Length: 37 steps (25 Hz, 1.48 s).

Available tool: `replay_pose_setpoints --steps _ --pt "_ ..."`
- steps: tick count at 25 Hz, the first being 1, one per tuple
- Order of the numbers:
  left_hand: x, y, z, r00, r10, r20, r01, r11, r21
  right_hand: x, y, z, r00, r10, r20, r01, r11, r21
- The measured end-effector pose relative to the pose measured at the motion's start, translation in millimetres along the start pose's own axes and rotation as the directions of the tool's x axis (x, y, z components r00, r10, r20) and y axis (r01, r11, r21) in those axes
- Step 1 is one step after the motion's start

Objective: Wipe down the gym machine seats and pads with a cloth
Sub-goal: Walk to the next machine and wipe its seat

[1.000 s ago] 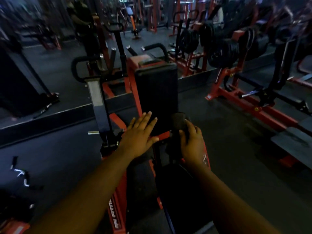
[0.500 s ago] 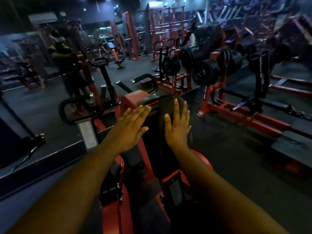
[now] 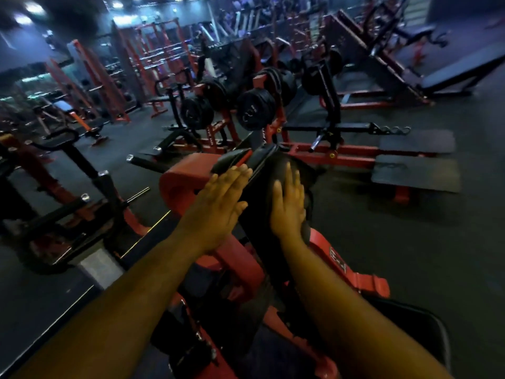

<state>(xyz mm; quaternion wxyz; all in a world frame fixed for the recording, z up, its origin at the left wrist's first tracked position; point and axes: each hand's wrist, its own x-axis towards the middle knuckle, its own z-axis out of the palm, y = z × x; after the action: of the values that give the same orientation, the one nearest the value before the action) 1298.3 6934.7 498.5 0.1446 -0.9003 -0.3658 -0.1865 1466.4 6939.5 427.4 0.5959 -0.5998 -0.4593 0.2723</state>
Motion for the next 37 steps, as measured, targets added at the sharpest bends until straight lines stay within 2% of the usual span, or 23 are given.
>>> replay_pose_setpoints --steps 2,5,6,10,12,14,16,19,21,22,25,28,30,32,34,37 --pt "3.1 -2.6 1.8 0.999 0.032 -0.012 -0.032 0.999 0.004 32.7 -21.4 -3.1 1.0 -0.026 0.008 0.026 0.999 0.033" --pt "4.0 -2.6 5.1 0.998 0.027 -0.051 -0.029 0.999 -0.031 51.7 -6.5 -2.3 0.979 -0.203 0.002 0.202 0.977 0.062" --pt "5.3 -2.2 5.5 0.999 0.024 -0.049 -0.025 0.999 -0.027 52.4 11.9 -3.4 0.984 -0.179 0.011 0.178 0.981 0.083" --pt "5.4 0.3 7.2 1.0 0.023 -0.002 -0.022 1.0 0.008 18.9 80.9 -5.7 0.994 0.105 -0.015 -0.102 0.987 0.122" --pt "6.4 -0.9 1.0 0.999 0.002 0.048 -0.002 1.0 -0.009 -8.4 80.9 -0.3 0.977 0.209 -0.047 -0.2 0.968 0.152" --pt "10.1 -2.9 -8.9 0.986 -0.033 0.162 0.053 0.991 -0.121 -29.0 45.5 6.8 0.962 0.269 -0.036 -0.26 0.953 0.155" --pt "14.9 -4.4 -20.0 0.973 -0.062 0.224 0.123 0.955 -0.268 -33.8 2.9 15.5 0.976 0.215 -0.021 -0.208 0.964 0.168" --pt "18.6 -5.9 -29.9 0.97 -0.102 0.221 0.188 0.893 -0.41 -37.4 -30.9 25.5 0.995 0.016 -0.098 -0.006 0.995 0.102" --pt "15.1 -1.9 -25.1 0.979 -0.094 0.184 0.153 0.928 -0.339 -50.7 -11.6 29.4 0.989 -0.031 -0.143 0.039 0.998 0.05" --pt "12.9 0.5 -18.1 0.984 -0.083 0.155 0.123 0.956 -0.266 -60.0 8.9 31.1 0.987 0.009 -0.16 -0.003 0.999 0.037" --pt "7.8 6.7 6.2 0.994 -0.09 0.062 0.094 0.994 -0.057 -72.5 84.9 23.9 0.944 0.29 -0.155 -0.278 0.956 0.094" --pt "11.4 8.2 13.8 0.997 -0.083 -0.009 0.083 0.996 0.039 -48.1 121.2 7.1 0.92 0.377 -0.105 -0.359 0.919 0.161" --pt "10.5 10.4 13.1 0.996 -0.09 -0.026 0.092 0.994 0.062 -31.6 98.7 3.6 0.948 0.3 -0.103 -0.279 0.944 0.177" --pt "9.5 12.6 12.0 0.995 -0.093 -0.042 0.096 0.994 0.054 -13.6 45.8 4.7 0.994 0.063 -0.09 -0.047 0.984 0.173" --pt "9.4 13.1 10.7 0.995 -0.088 -0.045 0.09 0.995 0.05 14.5 -2.0 1.8 0.989 -0.141 -0.04 0.146 0.972 0.185" --pt "8.7 11.8 11.8 0.995 -0.084 -0.055 0.086 0.996 0.036 57.3 -7.7 -9.7 0.98 -0.195 0.039 0.185 0.965 0.186"
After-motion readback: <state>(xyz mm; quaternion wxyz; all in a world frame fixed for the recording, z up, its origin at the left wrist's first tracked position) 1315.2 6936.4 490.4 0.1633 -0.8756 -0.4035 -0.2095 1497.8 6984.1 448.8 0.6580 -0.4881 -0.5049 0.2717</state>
